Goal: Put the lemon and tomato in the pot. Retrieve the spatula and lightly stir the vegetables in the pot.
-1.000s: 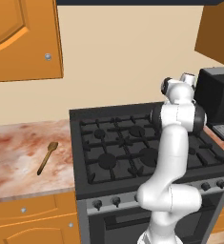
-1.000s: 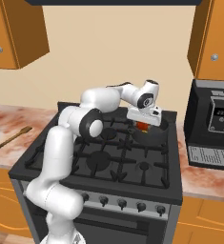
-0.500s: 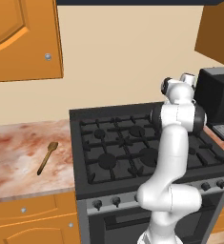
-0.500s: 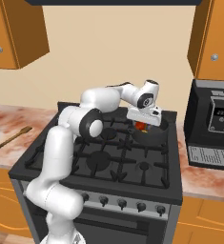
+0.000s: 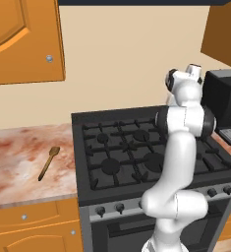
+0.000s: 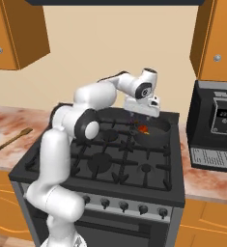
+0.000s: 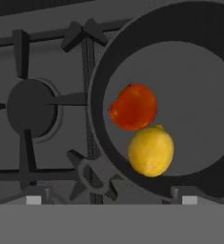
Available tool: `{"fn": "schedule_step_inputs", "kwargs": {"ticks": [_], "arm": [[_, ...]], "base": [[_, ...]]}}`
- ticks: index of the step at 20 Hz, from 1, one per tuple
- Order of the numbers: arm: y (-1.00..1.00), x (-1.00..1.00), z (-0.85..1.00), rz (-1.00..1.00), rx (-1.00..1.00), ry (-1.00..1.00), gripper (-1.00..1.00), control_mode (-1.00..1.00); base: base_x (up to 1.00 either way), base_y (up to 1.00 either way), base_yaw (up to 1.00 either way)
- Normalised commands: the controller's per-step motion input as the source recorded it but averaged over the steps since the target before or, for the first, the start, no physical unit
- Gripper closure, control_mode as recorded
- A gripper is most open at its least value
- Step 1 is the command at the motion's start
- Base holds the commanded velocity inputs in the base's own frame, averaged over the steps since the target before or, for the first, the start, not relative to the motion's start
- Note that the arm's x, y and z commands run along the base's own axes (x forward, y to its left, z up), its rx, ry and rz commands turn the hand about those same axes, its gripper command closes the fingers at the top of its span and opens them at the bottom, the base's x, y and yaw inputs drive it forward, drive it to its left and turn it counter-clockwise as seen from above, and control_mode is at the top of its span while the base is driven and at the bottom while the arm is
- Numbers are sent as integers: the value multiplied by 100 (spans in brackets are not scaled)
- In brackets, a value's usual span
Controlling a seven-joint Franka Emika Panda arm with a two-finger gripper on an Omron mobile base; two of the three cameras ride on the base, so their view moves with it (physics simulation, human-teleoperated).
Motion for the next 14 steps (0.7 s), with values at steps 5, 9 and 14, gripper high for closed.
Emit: {"fn": "schedule_step_inputs", "kwargs": {"ticks": [5, 9, 14], "arm": [[96, -33, -2, 0, -3, -10, -100, -100], [100, -36, -9, 0, -3, -14, -100, -100], [100, -23, -1, 0, -3, -15, -100, -100]], "base": [[0, 0, 0], [0, 0, 0], [0, 0, 0]]}}
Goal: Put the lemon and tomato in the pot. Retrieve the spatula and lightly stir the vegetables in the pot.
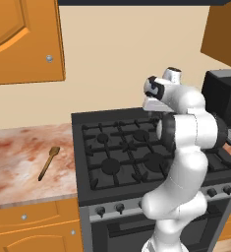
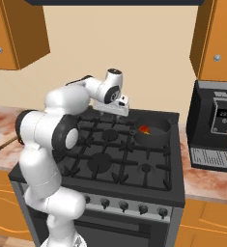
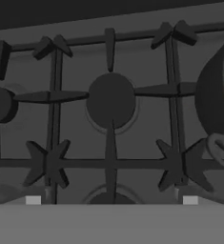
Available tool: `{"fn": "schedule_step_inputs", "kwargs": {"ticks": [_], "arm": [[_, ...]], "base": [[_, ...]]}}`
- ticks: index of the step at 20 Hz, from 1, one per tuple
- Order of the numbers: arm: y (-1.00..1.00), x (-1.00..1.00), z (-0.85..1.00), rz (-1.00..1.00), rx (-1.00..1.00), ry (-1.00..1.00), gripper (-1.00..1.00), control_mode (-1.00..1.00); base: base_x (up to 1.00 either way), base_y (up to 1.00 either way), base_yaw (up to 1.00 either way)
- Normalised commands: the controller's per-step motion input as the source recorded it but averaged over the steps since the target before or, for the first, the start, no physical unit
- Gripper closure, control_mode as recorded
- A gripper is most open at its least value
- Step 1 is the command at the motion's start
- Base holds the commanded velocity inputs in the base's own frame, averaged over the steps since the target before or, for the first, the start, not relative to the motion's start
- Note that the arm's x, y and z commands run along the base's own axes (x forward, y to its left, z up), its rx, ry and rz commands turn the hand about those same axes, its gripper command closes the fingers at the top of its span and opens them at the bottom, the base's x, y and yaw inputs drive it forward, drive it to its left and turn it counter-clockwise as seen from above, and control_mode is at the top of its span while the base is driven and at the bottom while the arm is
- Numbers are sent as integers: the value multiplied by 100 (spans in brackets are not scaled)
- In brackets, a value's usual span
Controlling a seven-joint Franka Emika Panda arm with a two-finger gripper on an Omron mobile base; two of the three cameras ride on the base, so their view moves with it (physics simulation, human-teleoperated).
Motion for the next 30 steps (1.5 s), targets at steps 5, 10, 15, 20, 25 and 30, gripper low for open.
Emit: {"fn": "schedule_step_inputs", "kwargs": {"ticks": [5, 10, 15, 20, 25, 30], "arm": [[100, -10, -1, 0, -3, -19, -100, -100], [95, -68, 8, 0, -1, -25, -100, -100], [92, -70, 24, 4, -2, -12, -100, -100], [93, -61, 25, 9, -2, -3, -100, -100], [97, -31, 24, 12, 0, 0, -100, -100], [97, 0, 11, 21, 0, 10, -100, -100]], "base": [[0, 0, 0], [0, 0, 0], [0, 0, 0], [0, 0, 0], [0, 0, 0], [0, 0, 0]]}}
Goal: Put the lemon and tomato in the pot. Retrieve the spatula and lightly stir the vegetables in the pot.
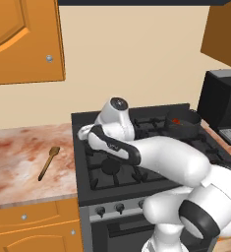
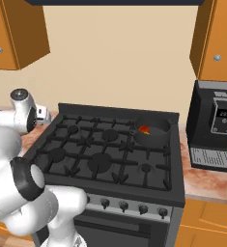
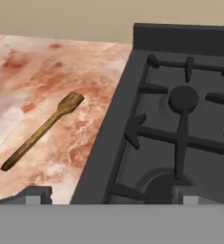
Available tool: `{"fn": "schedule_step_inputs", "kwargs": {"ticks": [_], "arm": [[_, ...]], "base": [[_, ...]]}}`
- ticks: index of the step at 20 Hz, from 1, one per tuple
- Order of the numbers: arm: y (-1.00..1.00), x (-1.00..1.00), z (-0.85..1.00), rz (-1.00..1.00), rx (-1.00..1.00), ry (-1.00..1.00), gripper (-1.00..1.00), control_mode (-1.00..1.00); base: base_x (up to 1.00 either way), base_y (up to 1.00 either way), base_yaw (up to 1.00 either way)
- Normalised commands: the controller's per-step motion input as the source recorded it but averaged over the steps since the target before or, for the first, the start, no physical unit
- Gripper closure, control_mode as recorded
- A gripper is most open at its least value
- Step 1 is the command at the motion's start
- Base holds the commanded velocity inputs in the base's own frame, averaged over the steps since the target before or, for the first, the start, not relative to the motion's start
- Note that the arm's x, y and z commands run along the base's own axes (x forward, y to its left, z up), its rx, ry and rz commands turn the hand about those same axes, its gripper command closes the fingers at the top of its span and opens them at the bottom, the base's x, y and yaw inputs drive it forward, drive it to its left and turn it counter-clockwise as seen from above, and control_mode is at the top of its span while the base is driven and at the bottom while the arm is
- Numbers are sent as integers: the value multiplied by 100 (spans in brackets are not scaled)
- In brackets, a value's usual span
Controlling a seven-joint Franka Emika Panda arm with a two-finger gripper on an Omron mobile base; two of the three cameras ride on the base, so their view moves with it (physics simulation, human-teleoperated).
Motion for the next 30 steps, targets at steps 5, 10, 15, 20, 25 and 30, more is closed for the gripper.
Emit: {"fn": "schedule_step_inputs", "kwargs": {"ticks": [5, 10, 15, 20, 25, 30], "arm": [[94, 0, 0, 16, 0, 20, -100, -100], [34, -22, -13, 2, -6, 19, -100, -100], [4, -30, -2, -9, -2, 19, -100, -100], [0, -31, -36, -16, 0, 14, -100, -100], [2, -6, -50, -21, -1, 4, -100, -100], [52, 11, -22, -35, -1, 0, -100, -100]], "base": [[0, 0, 0], [0, 0, 0], [0, 0, 0], [0, 0, 0], [0, 0, 0], [0, 0, 0]]}}
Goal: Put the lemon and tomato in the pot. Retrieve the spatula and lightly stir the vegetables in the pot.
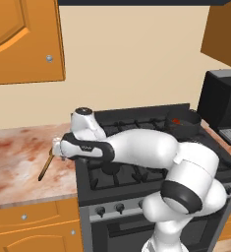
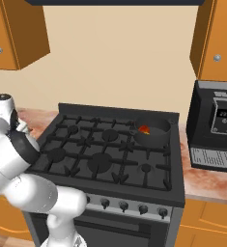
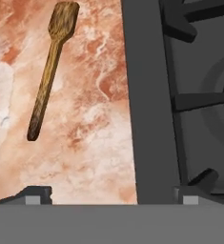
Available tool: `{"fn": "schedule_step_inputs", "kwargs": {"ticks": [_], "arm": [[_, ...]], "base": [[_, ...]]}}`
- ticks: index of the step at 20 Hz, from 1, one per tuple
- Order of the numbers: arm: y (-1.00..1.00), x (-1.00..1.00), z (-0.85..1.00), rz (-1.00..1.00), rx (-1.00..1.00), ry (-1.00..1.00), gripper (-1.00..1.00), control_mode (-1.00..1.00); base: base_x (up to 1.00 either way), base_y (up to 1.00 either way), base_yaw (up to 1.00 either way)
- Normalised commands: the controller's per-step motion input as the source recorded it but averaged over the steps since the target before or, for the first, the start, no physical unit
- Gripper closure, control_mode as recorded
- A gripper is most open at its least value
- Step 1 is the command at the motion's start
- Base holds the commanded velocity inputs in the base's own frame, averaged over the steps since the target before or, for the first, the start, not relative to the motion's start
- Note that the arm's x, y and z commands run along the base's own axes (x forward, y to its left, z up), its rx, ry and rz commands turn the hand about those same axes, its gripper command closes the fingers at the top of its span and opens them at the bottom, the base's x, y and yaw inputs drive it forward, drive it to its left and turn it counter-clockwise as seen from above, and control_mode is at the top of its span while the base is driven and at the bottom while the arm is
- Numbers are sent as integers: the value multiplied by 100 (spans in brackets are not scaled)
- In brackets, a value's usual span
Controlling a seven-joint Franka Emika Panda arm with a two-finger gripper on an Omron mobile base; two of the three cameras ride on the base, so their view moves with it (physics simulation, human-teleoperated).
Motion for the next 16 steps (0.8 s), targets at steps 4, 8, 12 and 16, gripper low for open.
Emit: {"fn": "schedule_step_inputs", "kwargs": {"ticks": [4, 8, 12, 16], "arm": [[71, 19, -7, -31, 0, 3, -100, -100], [54, 5, -3, -19, 0, 3, -100, -100], [28, 2, -4, -12, 0, 0, -100, -100], [3, 2, -3, -1, 0, 0, -100, -100]], "base": [[0, 0, 0], [0, 0, 0], [0, 0, 0], [0, 0, 0]]}}
